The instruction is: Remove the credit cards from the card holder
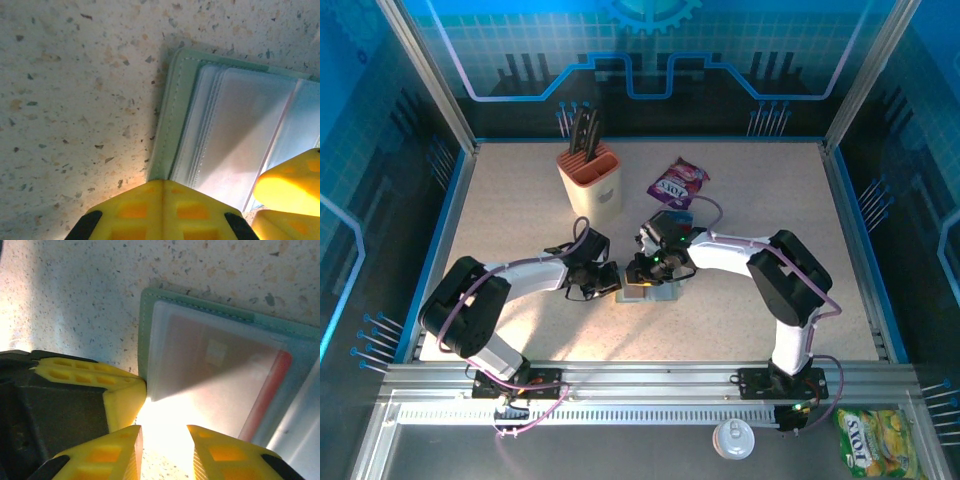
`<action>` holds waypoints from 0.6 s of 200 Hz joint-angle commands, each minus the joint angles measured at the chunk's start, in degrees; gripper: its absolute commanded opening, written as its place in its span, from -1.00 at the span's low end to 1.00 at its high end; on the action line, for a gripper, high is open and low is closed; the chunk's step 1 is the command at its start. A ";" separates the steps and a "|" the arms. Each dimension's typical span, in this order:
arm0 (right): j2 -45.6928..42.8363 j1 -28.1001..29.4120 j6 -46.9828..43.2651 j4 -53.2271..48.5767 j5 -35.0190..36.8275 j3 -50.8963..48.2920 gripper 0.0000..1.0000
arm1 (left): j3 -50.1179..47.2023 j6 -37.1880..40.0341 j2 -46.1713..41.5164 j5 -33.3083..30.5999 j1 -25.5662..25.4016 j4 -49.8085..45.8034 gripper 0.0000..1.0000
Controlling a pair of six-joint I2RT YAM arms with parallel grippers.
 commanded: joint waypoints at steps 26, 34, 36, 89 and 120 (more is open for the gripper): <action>1.81 -0.68 0.57 -1.41 -0.06 1.34 -0.37 | 0.51 1.61 -0.04 -0.99 0.43 -2.28 -0.93; 1.94 -0.70 0.57 -1.36 -0.06 1.19 -0.37 | 0.23 1.56 -0.20 -1.04 0.42 -2.31 -0.93; 1.96 -0.71 0.61 -1.33 -0.04 1.17 -0.36 | 0.15 1.57 -0.22 -0.99 0.46 -2.33 -0.93; 1.80 -0.98 1.03 -1.31 0.29 0.20 -0.21 | -1.55 0.71 -1.31 -0.69 0.41 -1.99 -0.93; 1.13 -1.06 1.20 -1.52 0.63 -0.46 -0.20 | -2.34 0.33 -1.57 -0.23 0.51 -1.81 -0.93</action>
